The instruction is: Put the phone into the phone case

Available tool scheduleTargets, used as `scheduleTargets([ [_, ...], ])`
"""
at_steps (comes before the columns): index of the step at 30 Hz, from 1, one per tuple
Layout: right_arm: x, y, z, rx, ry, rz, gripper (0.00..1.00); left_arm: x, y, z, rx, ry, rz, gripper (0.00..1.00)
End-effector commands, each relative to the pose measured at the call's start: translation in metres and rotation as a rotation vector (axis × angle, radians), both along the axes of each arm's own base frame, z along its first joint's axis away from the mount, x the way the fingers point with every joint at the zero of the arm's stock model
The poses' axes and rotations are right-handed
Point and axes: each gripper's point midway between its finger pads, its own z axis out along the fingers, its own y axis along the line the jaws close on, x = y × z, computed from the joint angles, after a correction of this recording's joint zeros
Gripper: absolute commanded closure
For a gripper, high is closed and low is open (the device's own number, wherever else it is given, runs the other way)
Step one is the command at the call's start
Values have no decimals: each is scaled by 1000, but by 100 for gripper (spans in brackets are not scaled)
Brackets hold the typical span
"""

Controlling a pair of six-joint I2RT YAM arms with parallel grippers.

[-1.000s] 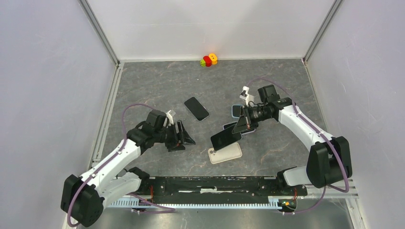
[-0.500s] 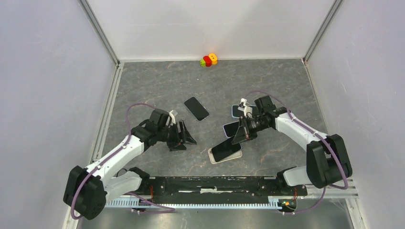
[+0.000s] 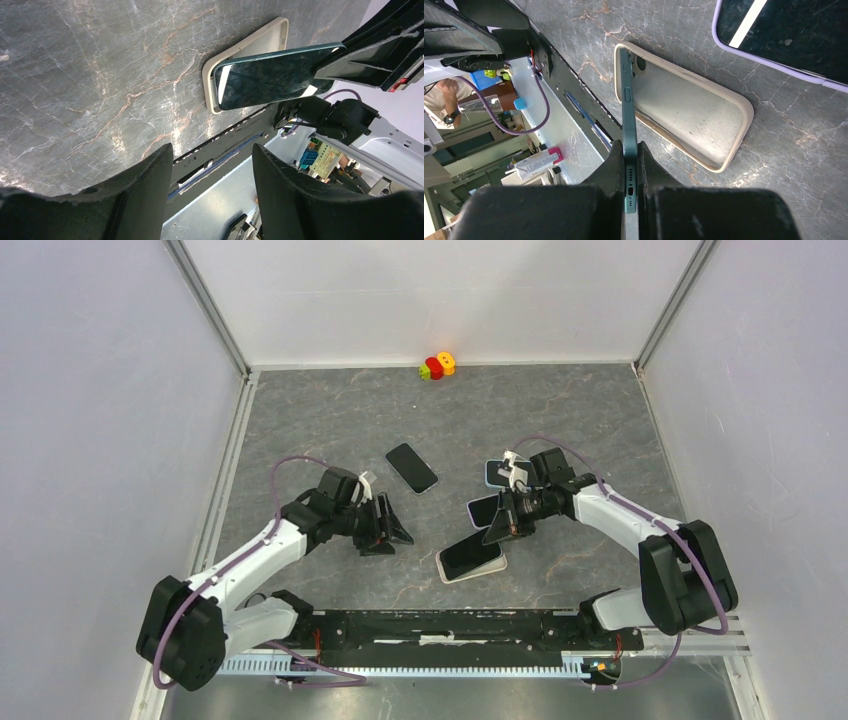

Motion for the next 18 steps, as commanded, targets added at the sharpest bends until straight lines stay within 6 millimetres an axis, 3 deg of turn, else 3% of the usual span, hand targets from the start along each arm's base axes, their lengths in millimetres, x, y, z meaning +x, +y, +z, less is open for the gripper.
scheduleTargets([
  [1,5,-3,-10,-32,-11,-35,100,4,-10,5,-43,-48,-35,35],
  [11,-21,-8,-49,-118,66,-49,100,1,-25,1,-56,-44,-52,36],
  [18,-37,14,-61,-106,98,-29,100,3,-30,4,-52,-51,-61,36],
])
